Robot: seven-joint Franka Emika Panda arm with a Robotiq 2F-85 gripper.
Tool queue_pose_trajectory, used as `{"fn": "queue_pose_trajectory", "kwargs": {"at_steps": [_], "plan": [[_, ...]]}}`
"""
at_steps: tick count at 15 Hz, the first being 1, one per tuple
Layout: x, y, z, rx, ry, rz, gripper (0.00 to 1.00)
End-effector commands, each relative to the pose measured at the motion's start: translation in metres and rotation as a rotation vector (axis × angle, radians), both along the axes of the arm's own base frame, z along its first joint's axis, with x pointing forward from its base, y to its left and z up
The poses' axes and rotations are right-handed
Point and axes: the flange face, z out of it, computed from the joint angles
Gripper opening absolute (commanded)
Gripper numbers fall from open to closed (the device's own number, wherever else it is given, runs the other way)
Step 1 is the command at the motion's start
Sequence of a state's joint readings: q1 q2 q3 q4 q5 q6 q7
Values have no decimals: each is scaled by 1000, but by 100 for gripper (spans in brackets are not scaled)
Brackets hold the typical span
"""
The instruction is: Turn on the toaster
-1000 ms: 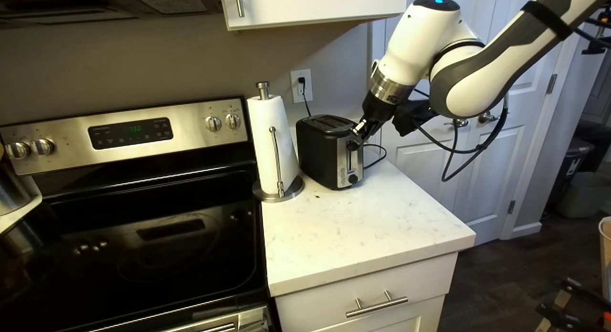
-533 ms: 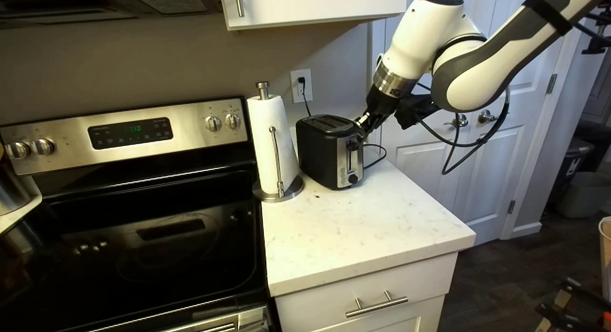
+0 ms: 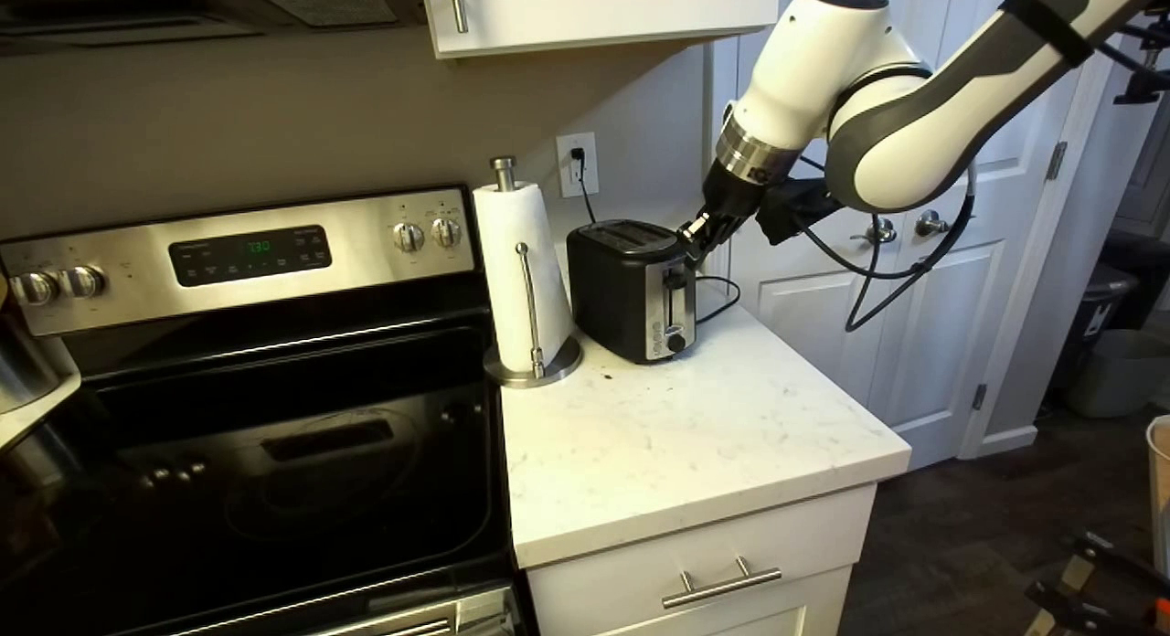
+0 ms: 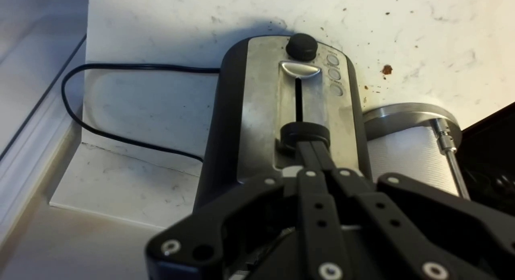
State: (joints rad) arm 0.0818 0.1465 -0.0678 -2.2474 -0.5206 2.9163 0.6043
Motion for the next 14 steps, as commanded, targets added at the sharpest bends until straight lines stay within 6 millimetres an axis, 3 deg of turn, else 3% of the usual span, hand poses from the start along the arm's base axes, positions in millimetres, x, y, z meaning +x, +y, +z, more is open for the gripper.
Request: {"fn": "queue_pose_trajectory", "kwargs": {"at_steps": [1, 14], "plan": [[0, 0, 0, 0, 0, 0, 1], [6, 4, -7, 7, 11, 5, 0]]}}
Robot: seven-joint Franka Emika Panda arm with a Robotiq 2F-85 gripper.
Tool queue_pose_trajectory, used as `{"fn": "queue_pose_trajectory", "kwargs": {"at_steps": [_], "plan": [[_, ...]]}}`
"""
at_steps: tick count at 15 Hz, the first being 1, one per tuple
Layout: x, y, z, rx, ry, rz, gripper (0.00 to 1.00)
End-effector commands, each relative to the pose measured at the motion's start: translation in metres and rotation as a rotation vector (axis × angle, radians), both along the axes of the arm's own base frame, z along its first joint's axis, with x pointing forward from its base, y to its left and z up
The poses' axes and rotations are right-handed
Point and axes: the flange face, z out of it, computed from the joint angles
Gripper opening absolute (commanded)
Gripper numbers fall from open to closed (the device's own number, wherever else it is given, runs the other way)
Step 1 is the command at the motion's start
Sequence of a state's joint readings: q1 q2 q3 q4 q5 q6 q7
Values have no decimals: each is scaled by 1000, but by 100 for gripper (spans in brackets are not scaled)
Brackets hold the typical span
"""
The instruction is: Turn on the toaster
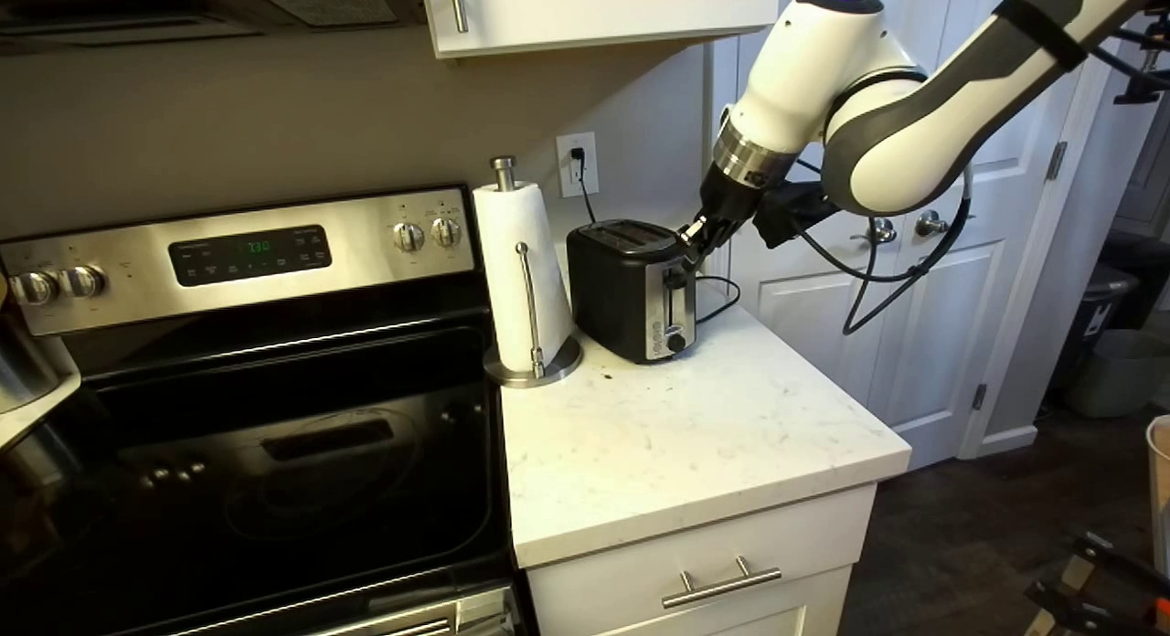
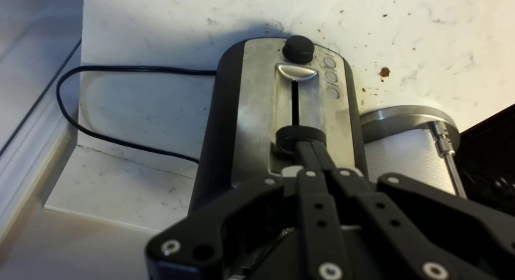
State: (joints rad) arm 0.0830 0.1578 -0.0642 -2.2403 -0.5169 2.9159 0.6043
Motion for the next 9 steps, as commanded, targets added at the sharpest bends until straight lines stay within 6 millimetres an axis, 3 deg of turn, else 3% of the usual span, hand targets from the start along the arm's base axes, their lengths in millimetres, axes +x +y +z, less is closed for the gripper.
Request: {"fn": "queue_pose_trajectory", "kwargs": {"at_steps": [1, 9], "plan": [[4, 1, -5, 5, 8, 1, 0], [7, -1, -22, 29, 49, -22, 0]]}}
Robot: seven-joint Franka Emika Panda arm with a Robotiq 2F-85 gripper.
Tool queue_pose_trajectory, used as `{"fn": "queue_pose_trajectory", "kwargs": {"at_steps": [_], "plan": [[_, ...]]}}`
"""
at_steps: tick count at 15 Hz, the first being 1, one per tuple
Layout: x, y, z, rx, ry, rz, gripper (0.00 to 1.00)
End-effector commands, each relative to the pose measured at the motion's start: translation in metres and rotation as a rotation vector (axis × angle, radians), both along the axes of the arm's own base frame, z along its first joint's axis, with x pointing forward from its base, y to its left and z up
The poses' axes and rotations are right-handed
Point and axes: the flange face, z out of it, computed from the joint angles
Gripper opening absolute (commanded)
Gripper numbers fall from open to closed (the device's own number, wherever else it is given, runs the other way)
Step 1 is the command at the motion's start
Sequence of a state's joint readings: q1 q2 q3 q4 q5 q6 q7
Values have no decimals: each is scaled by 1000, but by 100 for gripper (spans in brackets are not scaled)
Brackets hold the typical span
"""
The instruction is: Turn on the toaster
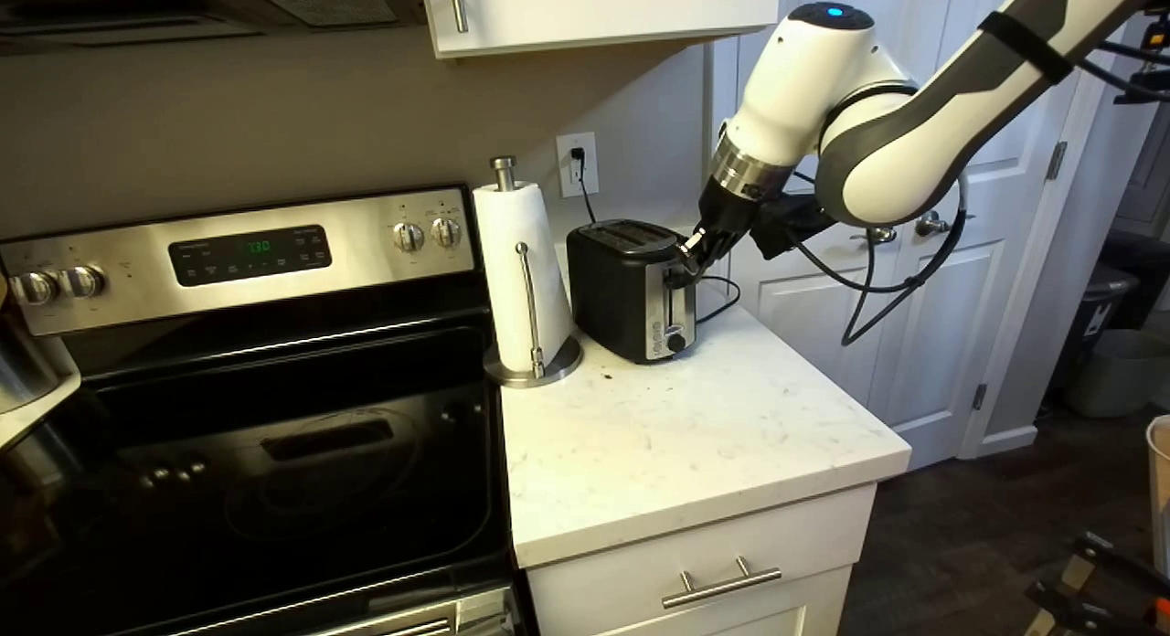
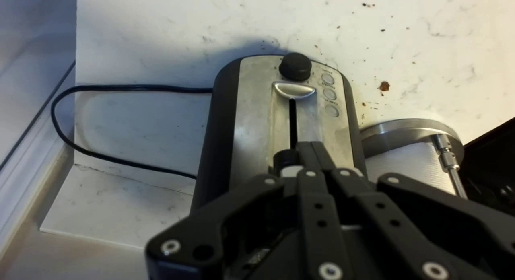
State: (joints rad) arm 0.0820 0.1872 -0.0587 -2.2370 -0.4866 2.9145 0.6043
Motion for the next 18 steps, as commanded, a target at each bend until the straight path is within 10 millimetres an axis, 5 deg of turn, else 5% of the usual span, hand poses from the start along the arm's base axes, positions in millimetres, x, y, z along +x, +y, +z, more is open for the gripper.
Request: {"fn": "queue_pose_trajectory", "kwargs": {"at_steps": [1, 11, 18], "plan": [[6, -2, -8, 14, 23, -7, 0], [14, -15, -3, 3, -4, -21, 0], [21, 0, -14, 51, 30, -2, 0]]}}
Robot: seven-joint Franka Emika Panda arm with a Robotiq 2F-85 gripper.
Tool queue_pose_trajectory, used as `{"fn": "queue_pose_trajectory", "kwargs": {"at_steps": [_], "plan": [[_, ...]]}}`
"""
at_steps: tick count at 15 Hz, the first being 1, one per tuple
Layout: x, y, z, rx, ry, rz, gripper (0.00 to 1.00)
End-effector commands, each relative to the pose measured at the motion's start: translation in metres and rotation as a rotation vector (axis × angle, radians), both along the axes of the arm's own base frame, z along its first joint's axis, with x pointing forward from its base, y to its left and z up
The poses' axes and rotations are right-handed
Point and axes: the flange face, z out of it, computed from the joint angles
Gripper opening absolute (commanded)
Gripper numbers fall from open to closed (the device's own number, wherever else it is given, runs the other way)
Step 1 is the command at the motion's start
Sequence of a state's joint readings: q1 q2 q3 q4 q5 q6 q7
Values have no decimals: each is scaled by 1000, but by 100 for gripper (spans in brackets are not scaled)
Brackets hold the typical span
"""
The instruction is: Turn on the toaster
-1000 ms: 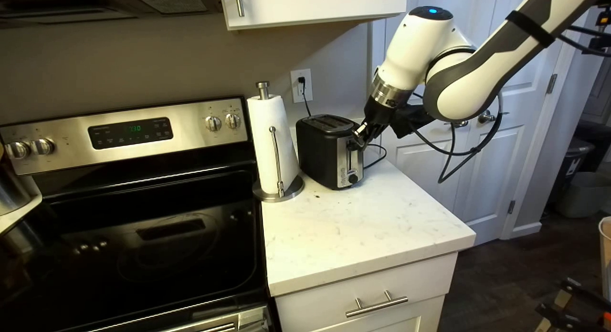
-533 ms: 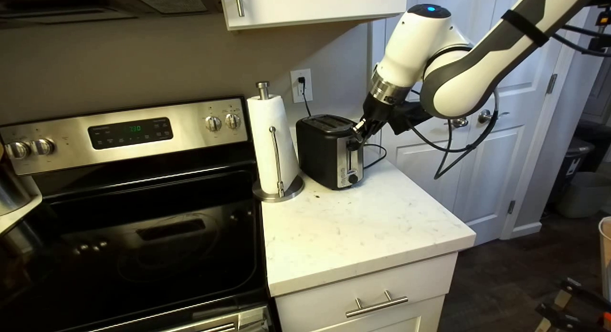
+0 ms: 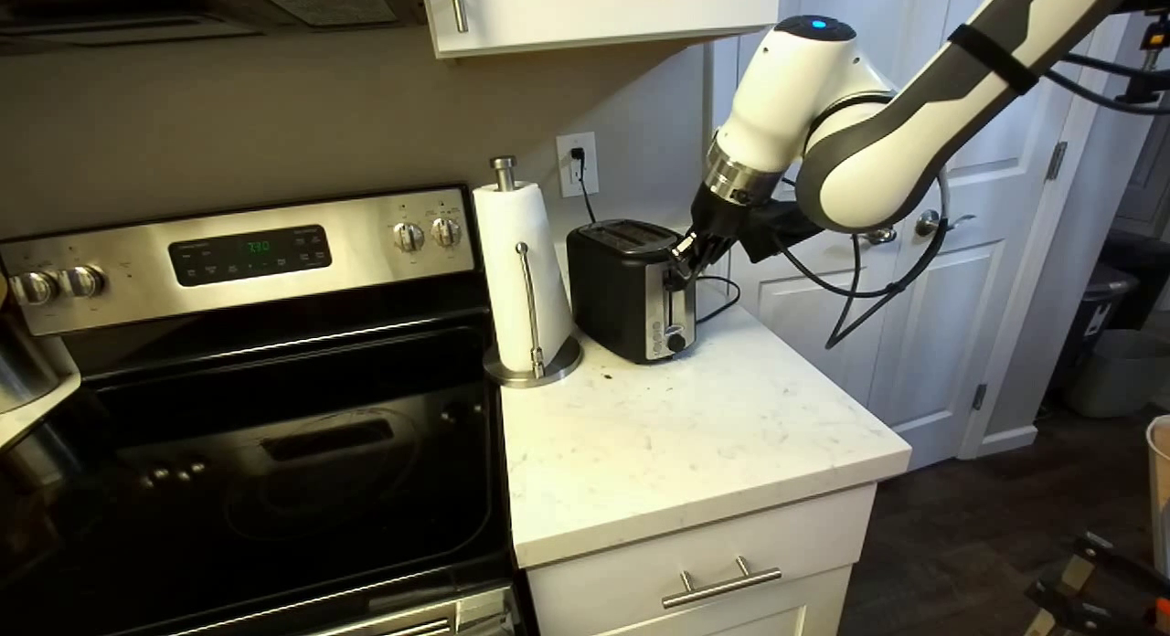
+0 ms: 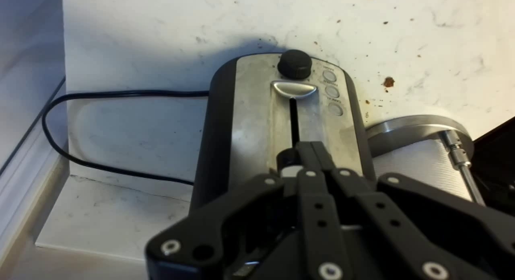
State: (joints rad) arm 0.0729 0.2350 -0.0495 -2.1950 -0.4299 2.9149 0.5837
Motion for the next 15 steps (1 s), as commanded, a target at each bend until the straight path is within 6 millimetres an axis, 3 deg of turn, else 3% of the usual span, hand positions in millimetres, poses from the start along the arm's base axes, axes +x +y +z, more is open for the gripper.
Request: {"fn": "queue_pose_trajectory", "kwargs": {"at_steps": [1, 15], "plan": [[10, 4, -7, 37, 30, 27, 0], [33, -17, -19, 115, 141, 5, 0]]}}
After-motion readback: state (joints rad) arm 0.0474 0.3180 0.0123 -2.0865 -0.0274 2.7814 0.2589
